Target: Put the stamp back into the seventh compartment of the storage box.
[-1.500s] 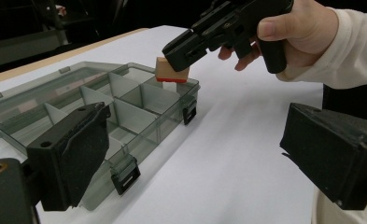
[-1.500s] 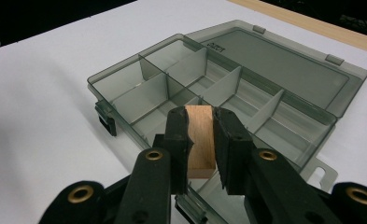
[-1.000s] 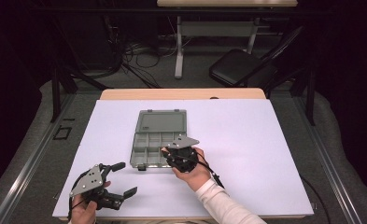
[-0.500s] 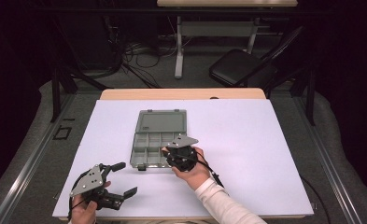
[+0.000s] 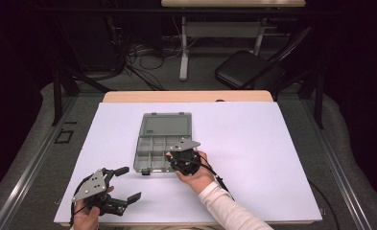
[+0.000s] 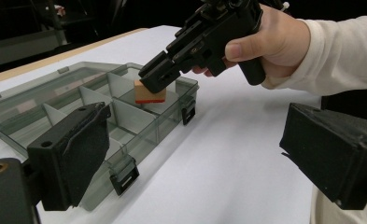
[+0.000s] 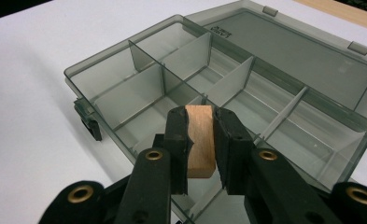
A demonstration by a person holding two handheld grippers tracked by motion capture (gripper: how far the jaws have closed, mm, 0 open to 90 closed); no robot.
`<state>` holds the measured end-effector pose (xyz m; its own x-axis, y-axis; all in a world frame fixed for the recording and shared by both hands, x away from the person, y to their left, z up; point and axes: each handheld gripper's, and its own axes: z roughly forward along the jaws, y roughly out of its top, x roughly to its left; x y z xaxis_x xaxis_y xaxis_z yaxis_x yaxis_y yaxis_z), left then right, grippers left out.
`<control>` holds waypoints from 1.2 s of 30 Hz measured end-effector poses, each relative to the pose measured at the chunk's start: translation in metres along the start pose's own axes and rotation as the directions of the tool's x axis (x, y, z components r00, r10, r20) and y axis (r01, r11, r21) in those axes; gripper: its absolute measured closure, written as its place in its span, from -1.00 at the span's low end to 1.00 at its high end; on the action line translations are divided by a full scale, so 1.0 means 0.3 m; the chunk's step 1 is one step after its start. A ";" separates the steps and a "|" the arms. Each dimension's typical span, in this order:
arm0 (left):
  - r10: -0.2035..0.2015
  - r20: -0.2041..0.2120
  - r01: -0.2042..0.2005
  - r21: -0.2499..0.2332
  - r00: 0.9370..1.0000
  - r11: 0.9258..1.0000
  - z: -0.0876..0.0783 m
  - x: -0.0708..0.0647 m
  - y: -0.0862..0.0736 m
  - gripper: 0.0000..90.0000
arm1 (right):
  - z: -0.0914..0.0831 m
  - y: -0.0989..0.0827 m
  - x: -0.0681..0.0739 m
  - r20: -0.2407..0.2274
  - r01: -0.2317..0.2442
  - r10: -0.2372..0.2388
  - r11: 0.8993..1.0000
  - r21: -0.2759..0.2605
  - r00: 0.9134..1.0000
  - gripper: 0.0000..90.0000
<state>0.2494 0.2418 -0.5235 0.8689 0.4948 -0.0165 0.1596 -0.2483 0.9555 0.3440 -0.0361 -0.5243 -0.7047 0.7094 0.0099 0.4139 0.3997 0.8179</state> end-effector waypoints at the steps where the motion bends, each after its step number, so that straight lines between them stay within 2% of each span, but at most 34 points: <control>1: 0.000 0.000 0.000 0.000 1.000 1.000 0.000 0.000 0.000 -0.82 | 0.007 -0.003 -0.001 -0.001 -0.001 0.001 1.000 0.009 1.000 0.70; 24: 0.000 0.000 0.000 0.004 1.000 1.000 0.001 -0.001 0.000 -0.82 | 0.051 -0.012 0.005 -0.014 -0.012 0.013 0.995 0.103 1.000 0.70; 31: 0.000 0.009 0.000 0.007 1.000 1.000 0.001 0.000 0.000 -0.82 | 0.056 -0.011 0.008 -0.015 -0.014 0.015 0.994 0.110 1.000 0.70; 33: 0.000 -0.002 0.000 0.009 1.000 1.000 0.000 -0.001 0.001 -0.82 | 0.058 -0.012 0.009 -0.015 -0.016 0.017 0.994 0.111 1.000 0.70; 36: 0.000 0.009 0.000 0.007 1.000 1.000 0.001 0.001 0.000 -0.82 | 0.059 -0.012 0.011 -0.015 -0.016 0.018 0.994 0.110 1.000 0.70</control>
<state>0.2498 0.2417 -0.5235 0.8732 0.4869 -0.0196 0.1632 -0.2541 0.9533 0.3505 -0.0249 -0.5374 -0.7056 0.7079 0.0327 0.4859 0.4497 0.7495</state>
